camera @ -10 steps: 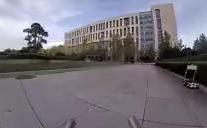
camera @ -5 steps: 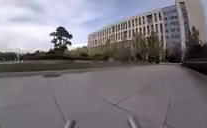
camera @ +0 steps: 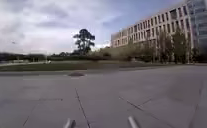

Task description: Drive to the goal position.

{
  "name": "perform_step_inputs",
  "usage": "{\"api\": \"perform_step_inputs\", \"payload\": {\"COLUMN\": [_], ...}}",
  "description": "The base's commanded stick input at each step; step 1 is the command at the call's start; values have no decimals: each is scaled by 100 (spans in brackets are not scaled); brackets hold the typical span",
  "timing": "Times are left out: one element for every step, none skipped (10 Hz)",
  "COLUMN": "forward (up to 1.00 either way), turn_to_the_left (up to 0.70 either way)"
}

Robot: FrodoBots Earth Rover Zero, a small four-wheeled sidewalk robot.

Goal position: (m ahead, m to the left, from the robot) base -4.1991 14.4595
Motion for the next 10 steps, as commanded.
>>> {"api": "perform_step_inputs", "payload": {"forward": [0,0,0,0,0,0,0,0,0,0], "turn_to_the_left": [45,45,45,45,45,45,45,45,45,45]}}
